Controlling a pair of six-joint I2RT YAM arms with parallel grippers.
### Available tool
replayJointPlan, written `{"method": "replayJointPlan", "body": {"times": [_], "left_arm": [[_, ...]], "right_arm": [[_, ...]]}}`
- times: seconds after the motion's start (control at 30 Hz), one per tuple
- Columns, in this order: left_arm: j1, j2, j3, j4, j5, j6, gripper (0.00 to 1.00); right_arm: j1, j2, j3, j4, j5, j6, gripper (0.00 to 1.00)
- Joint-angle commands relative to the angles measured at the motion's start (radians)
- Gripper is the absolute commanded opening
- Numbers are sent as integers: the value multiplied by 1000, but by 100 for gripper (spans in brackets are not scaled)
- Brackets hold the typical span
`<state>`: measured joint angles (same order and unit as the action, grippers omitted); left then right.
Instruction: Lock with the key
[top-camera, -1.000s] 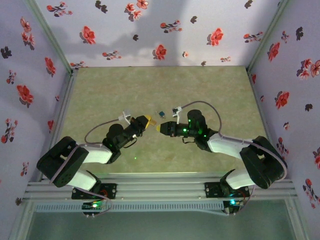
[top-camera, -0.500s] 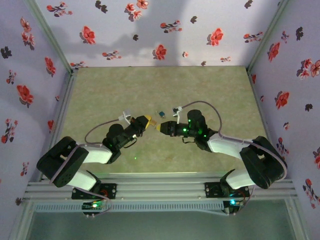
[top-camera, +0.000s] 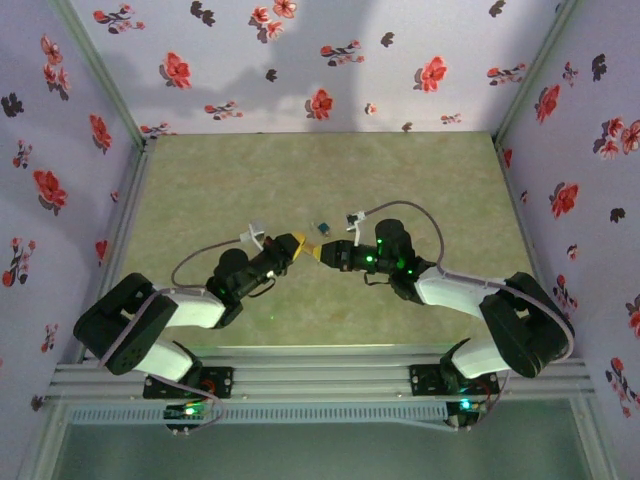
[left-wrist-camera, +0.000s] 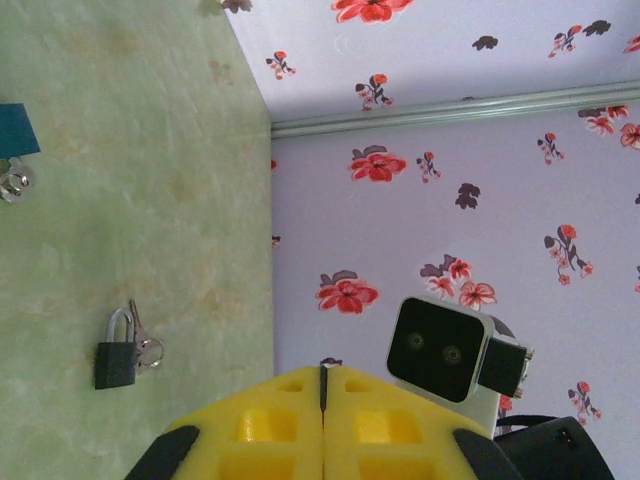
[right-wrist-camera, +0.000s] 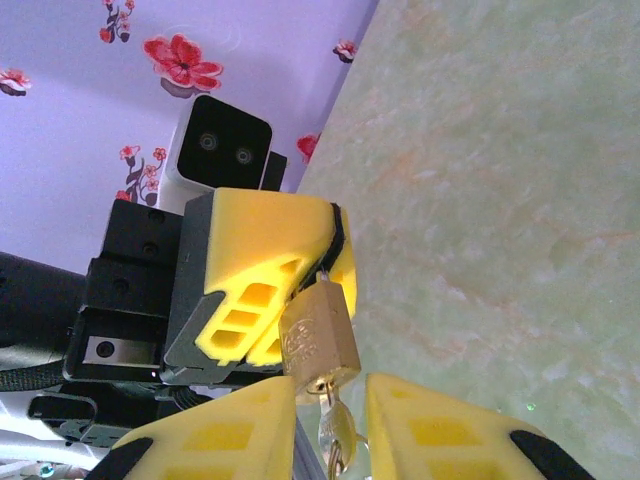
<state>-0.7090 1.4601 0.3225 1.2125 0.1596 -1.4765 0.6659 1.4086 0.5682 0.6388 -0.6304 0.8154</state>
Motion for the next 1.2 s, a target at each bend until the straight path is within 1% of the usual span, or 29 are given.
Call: {"method": "replayJointPlan", "body": {"times": [0.0,0.23,0.43,0.53,0.83,0.97,1.17], "left_arm": [[-5,-20,-3,58,11,2,0],[1,-37,-12,56,-19,0,0],[3,-56,-17,56,-51,-4,0],[6,-68,-19,56,-62,-2,0],[6,-48,-5,56,-33,-10,0],[5,-44,1,58,-15,-10,0],[5,-55,4,58,-9,-4,0]], "right_arm": [[8,4,-2,45,9,6,23],[8,-3,-2,41,2,4,24],[7,-1,28,-34,-14,-13,24],[8,5,33,-35,-23,-9,25],[8,2,9,20,-2,4,23],[7,-2,-3,50,7,12,18],[8,3,-7,64,12,19,16]]}}
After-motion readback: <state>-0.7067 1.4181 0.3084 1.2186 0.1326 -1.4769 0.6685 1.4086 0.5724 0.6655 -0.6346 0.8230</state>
